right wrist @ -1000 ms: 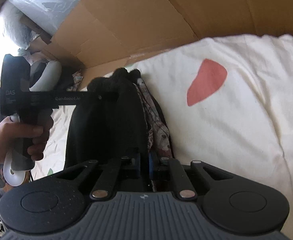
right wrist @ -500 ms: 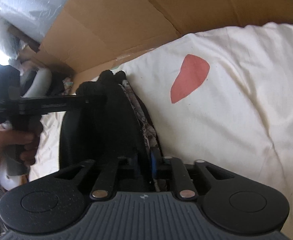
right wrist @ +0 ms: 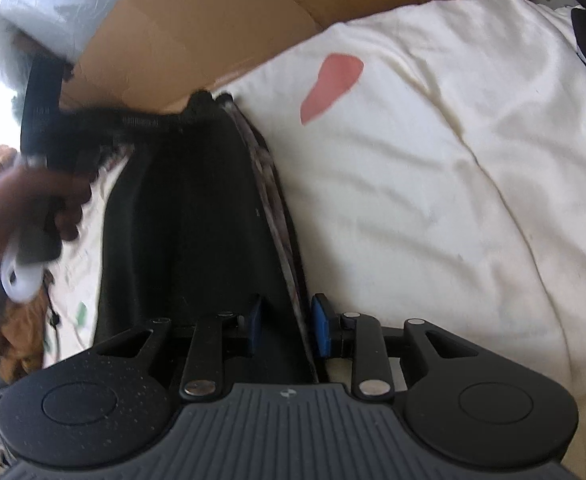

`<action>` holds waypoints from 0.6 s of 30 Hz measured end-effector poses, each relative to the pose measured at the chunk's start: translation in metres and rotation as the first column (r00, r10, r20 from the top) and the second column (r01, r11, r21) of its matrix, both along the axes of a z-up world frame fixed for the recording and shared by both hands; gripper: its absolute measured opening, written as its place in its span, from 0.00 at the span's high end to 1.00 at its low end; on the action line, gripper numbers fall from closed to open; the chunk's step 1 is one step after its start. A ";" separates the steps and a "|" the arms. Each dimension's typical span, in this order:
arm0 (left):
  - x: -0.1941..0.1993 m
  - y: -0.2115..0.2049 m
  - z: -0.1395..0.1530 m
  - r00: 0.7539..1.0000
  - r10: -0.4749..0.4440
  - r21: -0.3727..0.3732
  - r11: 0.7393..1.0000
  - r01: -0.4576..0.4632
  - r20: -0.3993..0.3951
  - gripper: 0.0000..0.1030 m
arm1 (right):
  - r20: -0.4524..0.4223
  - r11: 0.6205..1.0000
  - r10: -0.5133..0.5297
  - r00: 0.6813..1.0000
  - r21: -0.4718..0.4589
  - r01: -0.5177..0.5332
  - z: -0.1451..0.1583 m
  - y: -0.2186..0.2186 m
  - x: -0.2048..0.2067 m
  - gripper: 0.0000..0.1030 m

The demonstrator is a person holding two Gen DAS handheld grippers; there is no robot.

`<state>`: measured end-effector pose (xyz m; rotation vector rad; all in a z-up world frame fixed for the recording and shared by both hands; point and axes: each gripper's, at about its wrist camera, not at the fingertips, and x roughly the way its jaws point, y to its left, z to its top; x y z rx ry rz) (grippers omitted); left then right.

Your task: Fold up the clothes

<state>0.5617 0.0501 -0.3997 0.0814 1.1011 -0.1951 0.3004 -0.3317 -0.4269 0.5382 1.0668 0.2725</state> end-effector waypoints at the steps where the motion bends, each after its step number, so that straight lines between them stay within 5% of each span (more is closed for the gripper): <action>1: 0.000 0.000 0.003 1.000 0.013 -0.002 1.000 -0.013 -0.006 0.74 | -0.003 1.000 -0.004 1.000 0.005 0.004 0.000 -0.001 -0.003 0.70; 6: -0.011 0.001 0.028 1.000 -0.014 0.000 1.000 0.014 -0.010 0.76 | -0.001 0.999 -0.037 0.999 0.035 0.037 0.009 -0.007 -0.011 0.72; 11: -0.021 0.001 0.046 0.998 -0.048 0.009 0.999 0.048 0.038 0.76 | 0.069 0.998 -0.039 0.997 -0.045 0.042 0.028 -0.009 -0.016 0.72; 18: -0.024 -0.027 0.028 0.988 -0.152 0.003 0.988 0.152 0.041 0.74 | 0.148 0.997 -0.002 0.989 -0.075 0.013 0.043 0.000 -0.025 0.73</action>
